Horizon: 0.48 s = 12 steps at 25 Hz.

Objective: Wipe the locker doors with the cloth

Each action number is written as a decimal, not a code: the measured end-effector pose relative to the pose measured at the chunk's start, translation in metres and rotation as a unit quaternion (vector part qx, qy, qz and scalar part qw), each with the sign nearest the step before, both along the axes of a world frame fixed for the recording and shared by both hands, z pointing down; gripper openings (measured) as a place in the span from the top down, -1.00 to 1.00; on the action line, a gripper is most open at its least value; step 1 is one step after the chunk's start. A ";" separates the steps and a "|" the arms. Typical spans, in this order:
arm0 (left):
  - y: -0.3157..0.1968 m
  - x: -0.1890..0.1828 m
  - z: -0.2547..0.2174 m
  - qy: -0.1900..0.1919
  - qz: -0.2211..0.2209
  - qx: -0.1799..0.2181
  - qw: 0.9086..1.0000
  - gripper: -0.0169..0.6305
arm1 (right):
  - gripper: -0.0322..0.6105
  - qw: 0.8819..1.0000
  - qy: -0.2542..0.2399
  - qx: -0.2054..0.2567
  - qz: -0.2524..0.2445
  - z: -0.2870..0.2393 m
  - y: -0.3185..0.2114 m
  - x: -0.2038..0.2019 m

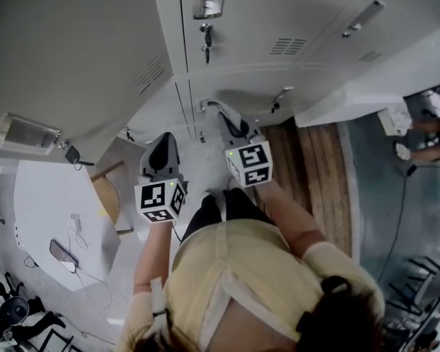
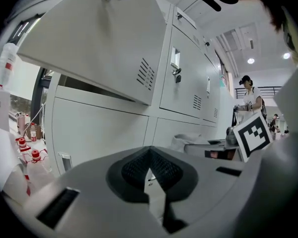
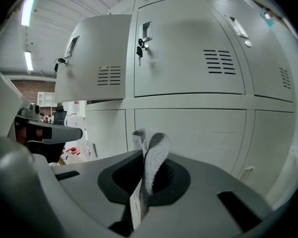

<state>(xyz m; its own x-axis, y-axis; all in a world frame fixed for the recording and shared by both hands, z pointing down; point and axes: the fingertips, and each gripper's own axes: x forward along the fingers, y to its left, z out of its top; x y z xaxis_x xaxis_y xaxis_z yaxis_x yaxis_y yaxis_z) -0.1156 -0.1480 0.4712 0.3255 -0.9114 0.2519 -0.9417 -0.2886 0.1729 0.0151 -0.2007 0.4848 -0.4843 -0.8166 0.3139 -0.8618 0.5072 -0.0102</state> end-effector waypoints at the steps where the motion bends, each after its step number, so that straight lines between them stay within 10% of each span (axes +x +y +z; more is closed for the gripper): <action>1: 0.000 -0.001 0.001 -0.001 -0.004 -0.001 1.000 1.00 | 0.87 1.000 -0.002 -0.003 -0.007 0.001 -0.001 -0.006; 12: 0.002 -0.003 0.012 -0.017 -0.074 -0.021 0.997 1.00 | 0.87 0.998 0.000 0.005 -0.064 0.012 -0.029 -0.034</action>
